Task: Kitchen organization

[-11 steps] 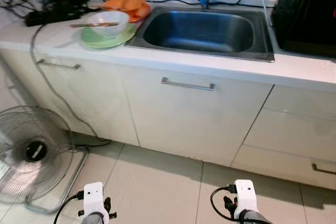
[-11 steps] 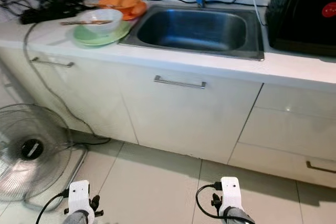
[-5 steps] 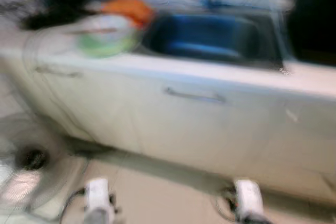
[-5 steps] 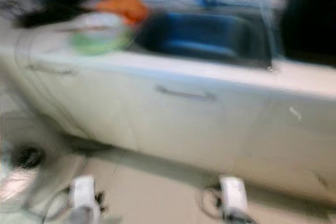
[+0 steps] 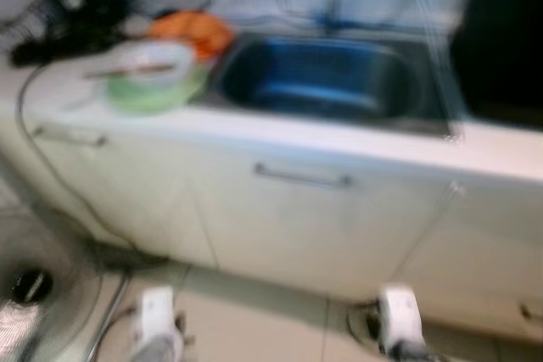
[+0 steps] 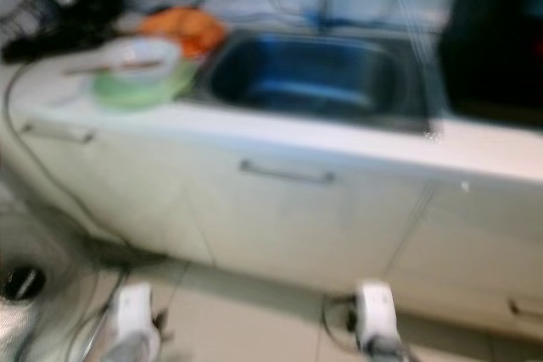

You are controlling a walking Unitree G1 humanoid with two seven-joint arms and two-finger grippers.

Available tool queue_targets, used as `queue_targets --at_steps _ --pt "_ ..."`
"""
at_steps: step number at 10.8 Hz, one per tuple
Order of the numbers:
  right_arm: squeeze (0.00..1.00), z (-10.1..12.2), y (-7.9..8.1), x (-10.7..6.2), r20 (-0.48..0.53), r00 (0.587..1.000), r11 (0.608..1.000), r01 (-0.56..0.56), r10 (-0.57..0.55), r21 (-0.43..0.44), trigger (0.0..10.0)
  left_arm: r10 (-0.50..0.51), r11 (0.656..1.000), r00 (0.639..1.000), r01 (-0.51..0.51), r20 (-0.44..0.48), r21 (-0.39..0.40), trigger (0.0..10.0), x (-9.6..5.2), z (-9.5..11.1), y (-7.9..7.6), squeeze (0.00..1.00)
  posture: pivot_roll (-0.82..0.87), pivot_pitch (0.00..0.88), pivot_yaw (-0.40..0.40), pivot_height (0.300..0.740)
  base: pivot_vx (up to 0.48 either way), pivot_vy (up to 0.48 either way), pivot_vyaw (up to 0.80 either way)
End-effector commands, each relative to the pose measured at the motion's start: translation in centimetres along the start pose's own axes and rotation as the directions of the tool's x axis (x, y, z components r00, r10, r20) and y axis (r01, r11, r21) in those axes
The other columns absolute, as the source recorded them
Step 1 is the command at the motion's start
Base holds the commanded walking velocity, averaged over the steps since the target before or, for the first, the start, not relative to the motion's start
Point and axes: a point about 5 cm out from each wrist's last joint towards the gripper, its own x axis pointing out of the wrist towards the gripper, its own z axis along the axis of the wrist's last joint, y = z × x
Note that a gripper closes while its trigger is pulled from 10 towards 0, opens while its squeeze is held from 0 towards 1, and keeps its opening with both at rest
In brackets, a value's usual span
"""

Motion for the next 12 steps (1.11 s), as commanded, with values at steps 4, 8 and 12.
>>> queue_targets --at_steps 4,8,12 --pt "0.0 -0.6 -0.8 -0.3 -0.029 0.999 1.0 0.016 -0.016 -0.02 10.0 -0.055 0.998 0.998 0.055 0.029 -0.004 10.0 0.2 0.7 -1.0 0.0 0.04 0.0 0.065 0.74 0.159 0.0 -0.29" --pt "0.0 -0.6 -0.9 -0.3 -0.033 0.999 0.999 0.024 -0.024 -0.024 10.0 -0.084 0.996 0.996 0.084 0.029 0.011 10.0 0.2 0.9 -1.3 0.0 0.04 0.0 0.066 0.74 0.0 0.0 0.0" --pt "0.0 -0.6 -2.0 -0.7 0.021 0.997 0.997 0.07 -0.07 -0.025 10.0 -0.047 0.999 0.994 0.046 0.1 0.014 10.0 0.2 1.6 -1.1 0.0 0.04 0.0 0.065 0.74 0.0 0.0 0.0"
